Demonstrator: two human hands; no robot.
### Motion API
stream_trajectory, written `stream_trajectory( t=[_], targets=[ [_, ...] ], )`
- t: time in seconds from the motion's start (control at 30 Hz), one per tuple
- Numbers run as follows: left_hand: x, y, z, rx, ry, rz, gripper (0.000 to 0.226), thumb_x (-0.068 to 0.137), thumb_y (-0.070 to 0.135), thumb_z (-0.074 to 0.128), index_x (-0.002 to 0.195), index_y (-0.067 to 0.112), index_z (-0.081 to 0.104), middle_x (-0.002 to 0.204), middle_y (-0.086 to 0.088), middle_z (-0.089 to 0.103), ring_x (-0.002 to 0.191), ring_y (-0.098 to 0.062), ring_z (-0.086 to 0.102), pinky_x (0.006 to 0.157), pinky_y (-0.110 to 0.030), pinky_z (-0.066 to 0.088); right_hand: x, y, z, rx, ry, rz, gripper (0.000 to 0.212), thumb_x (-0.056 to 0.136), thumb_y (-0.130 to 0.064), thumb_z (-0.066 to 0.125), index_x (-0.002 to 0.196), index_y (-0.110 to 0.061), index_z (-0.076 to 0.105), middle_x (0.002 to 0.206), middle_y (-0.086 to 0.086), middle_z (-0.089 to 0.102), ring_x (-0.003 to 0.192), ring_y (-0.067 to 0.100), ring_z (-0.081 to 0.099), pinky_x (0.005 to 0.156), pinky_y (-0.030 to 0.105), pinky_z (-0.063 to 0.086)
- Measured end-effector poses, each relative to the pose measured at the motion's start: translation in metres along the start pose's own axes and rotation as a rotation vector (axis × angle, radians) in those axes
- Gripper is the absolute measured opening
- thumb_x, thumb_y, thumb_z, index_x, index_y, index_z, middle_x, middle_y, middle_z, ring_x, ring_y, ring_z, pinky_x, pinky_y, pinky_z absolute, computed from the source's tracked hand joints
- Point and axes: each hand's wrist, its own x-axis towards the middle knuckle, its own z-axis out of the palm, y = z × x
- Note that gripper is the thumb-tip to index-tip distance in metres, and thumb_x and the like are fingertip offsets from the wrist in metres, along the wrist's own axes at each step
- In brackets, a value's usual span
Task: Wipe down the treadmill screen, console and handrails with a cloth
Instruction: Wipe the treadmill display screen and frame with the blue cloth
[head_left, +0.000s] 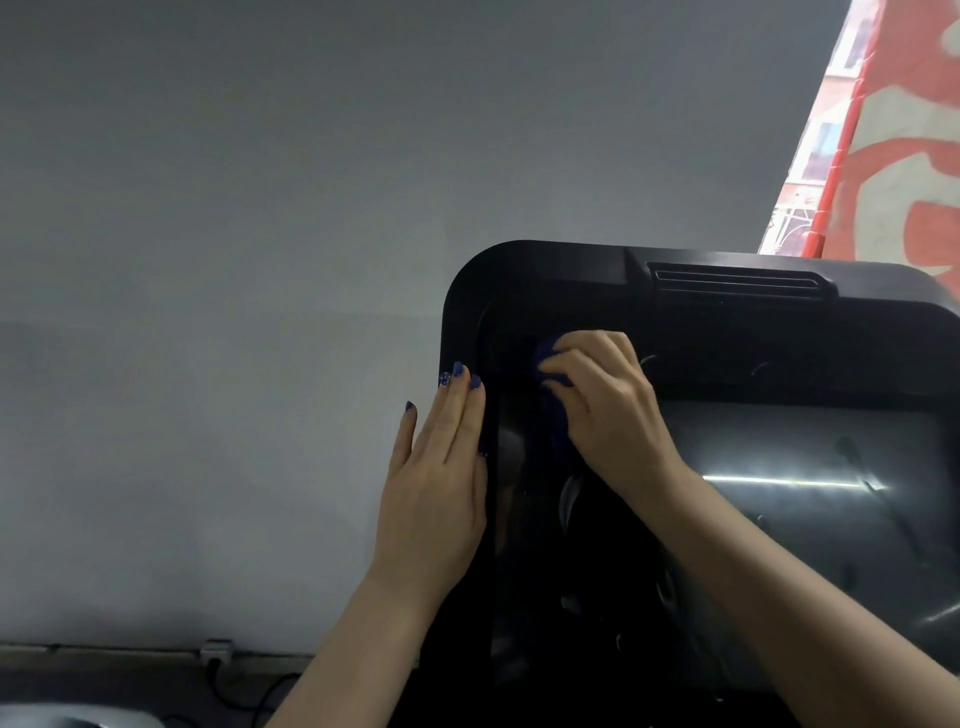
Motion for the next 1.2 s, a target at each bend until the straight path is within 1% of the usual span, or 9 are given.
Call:
stream_trajectory(
  t=[0.1, 0.33, 0.47, 0.63, 0.77, 0.9, 1.03, 1.1, 1.2],
  targets=[
    [-0.001, 0.001, 0.002, -0.017, 0.003, -0.002, 0.056, 0.099, 0.015, 0.027, 0.155, 0.007, 0.025, 0.163, -0.008, 0.023, 0.151, -0.017, 0.018, 0.122, -0.046, 0.019, 0.01, -0.008, 0.01, 0.027, 0.005, 0.153, 0.026, 0.083, 0.002, 0.071, 0.108, 0.001, 0.065, 0.106, 0.011, 0.063, 0.102, 0.021, 0.051, 0.09, 0.019, 0.041],
    [-0.001, 0.0, 0.001, 0.038, 0.013, 0.012, 0.054, 0.101, 0.015, 0.027, 0.154, 0.004, 0.028, 0.161, -0.011, 0.026, 0.15, -0.02, 0.022, 0.12, -0.049, 0.025, -0.002, 0.007, 0.002, 0.007, -0.018, -0.04, 0.014, 0.087, -0.007, 0.072, 0.098, 0.001, 0.072, 0.11, 0.013, 0.067, 0.103, 0.028, 0.059, 0.091, 0.034, 0.05],
    [-0.001, 0.0, 0.003, 0.02, 0.008, 0.009, 0.055, 0.1, 0.014, 0.028, 0.154, 0.004, 0.026, 0.162, -0.01, 0.025, 0.151, -0.02, 0.02, 0.12, -0.049, 0.024, 0.008, 0.0, 0.01, 0.015, 0.069, 0.075, 0.013, 0.084, -0.004, 0.074, 0.096, 0.001, 0.071, 0.104, 0.012, 0.064, 0.099, 0.025, 0.056, 0.087, 0.025, 0.048],
    [-0.001, -0.001, 0.001, 0.003, -0.004, 0.01, 0.056, 0.1, 0.015, 0.027, 0.155, 0.006, 0.023, 0.163, -0.009, 0.023, 0.151, -0.018, 0.018, 0.121, -0.049, 0.021, 0.007, -0.005, 0.014, 0.09, -0.043, -0.043, 0.014, 0.085, -0.004, 0.072, 0.097, 0.001, 0.072, 0.104, 0.013, 0.066, 0.101, 0.022, 0.054, 0.093, 0.017, 0.042],
    [-0.001, -0.001, 0.002, 0.015, 0.0, 0.019, 0.055, 0.101, 0.015, 0.026, 0.154, 0.005, 0.025, 0.163, -0.01, 0.023, 0.151, -0.02, 0.018, 0.121, -0.049, 0.022, 0.006, 0.01, 0.002, 0.065, -0.027, -0.033, 0.013, 0.083, -0.003, 0.075, 0.095, 0.001, 0.072, 0.104, 0.013, 0.066, 0.098, 0.025, 0.057, 0.089, 0.023, 0.047],
    [-0.002, -0.001, 0.002, 0.0, -0.006, 0.014, 0.056, 0.1, 0.015, 0.027, 0.155, 0.006, 0.022, 0.164, -0.008, 0.02, 0.152, -0.018, 0.016, 0.122, -0.048, 0.018, 0.014, -0.006, 0.018, 0.085, 0.015, 0.033, 0.012, 0.083, -0.001, 0.073, 0.095, 0.001, 0.071, 0.101, 0.012, 0.065, 0.099, 0.026, 0.056, 0.089, 0.021, 0.045],
    [-0.001, -0.002, 0.001, 0.014, -0.009, 0.021, 0.056, 0.1, 0.013, 0.029, 0.155, 0.005, 0.022, 0.164, -0.009, 0.02, 0.152, -0.019, 0.016, 0.122, -0.049, 0.02, 0.011, 0.001, 0.006, 0.12, -0.083, -0.09, 0.013, 0.083, -0.002, 0.073, 0.095, 0.001, 0.071, 0.102, 0.014, 0.066, 0.097, 0.026, 0.057, 0.088, 0.024, 0.048],
    [-0.001, -0.001, 0.001, 0.031, -0.005, 0.022, 0.055, 0.101, 0.014, 0.028, 0.155, 0.004, 0.024, 0.163, -0.01, 0.021, 0.152, -0.019, 0.017, 0.121, -0.049, 0.022, 0.011, 0.013, -0.003, 0.106, -0.065, -0.079, 0.012, 0.082, -0.002, 0.074, 0.093, 0.001, 0.071, 0.101, 0.013, 0.066, 0.096, 0.027, 0.058, 0.086, 0.027, 0.049],
    [-0.001, -0.001, 0.002, 0.021, -0.005, 0.016, 0.055, 0.101, 0.015, 0.027, 0.155, 0.005, 0.024, 0.163, -0.009, 0.02, 0.152, -0.019, 0.016, 0.122, -0.048, 0.02, 0.016, 0.015, 0.002, 0.079, 0.006, 0.006, 0.011, 0.082, -0.001, 0.074, 0.093, 0.002, 0.072, 0.1, 0.012, 0.066, 0.097, 0.026, 0.058, 0.088, 0.02, 0.046]
  ],
)
